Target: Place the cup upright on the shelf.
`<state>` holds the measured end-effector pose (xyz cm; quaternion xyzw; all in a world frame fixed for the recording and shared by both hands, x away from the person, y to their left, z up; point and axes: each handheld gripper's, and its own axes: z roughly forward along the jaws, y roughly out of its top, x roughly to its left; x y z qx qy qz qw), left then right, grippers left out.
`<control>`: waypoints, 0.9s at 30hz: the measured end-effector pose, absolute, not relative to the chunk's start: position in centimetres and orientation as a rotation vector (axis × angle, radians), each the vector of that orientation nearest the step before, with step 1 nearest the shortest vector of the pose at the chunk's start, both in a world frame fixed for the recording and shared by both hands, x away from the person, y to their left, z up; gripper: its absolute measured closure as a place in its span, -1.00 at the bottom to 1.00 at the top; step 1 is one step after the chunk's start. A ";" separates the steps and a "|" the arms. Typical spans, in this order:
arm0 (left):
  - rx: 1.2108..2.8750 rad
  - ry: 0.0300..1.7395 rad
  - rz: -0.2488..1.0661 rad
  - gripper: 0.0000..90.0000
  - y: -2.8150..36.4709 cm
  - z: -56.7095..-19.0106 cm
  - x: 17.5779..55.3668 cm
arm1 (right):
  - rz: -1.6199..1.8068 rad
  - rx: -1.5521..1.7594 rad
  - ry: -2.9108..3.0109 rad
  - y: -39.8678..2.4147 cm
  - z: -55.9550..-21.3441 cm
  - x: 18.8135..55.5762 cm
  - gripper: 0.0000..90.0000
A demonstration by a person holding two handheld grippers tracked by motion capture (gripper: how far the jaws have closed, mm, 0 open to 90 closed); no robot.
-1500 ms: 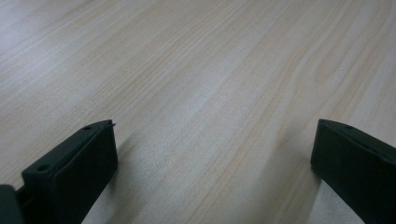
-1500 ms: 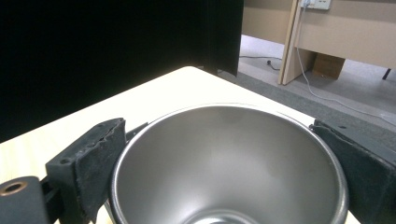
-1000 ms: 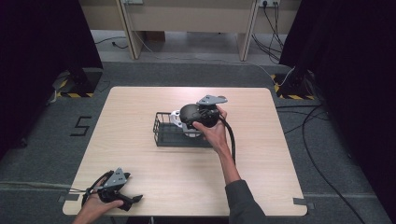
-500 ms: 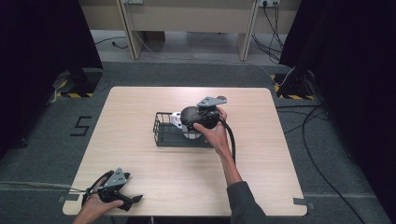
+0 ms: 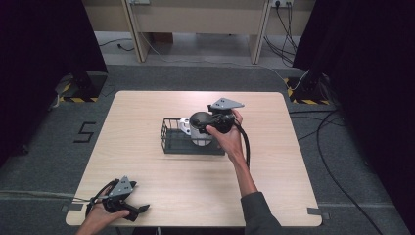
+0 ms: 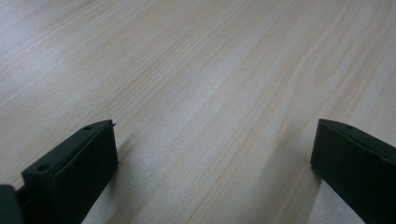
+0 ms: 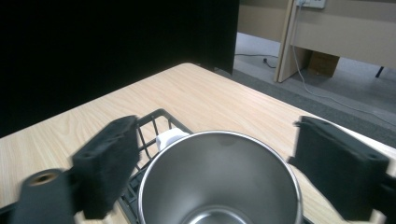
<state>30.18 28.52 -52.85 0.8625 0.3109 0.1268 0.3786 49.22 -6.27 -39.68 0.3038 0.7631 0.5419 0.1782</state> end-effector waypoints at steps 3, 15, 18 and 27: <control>2.205 0.794 0.322 -1.00 28.5 -52.8 30.2 | 1.538 0.862 2.155 -6.6 -39.7 49.0 -0.65; 2.201 0.797 0.325 -1.00 28.5 -52.9 30.1 | 1.550 0.840 2.144 -7.6 -39.4 46.6 -0.67; 2.201 0.797 0.326 -1.00 28.5 -52.9 30.1 | 1.546 0.841 2.143 -7.7 -39.4 46.1 -0.66; 2.205 0.794 0.327 -1.00 28.6 -52.9 30.1 | 1.550 0.851 2.123 -8.6 -39.4 44.6 -0.66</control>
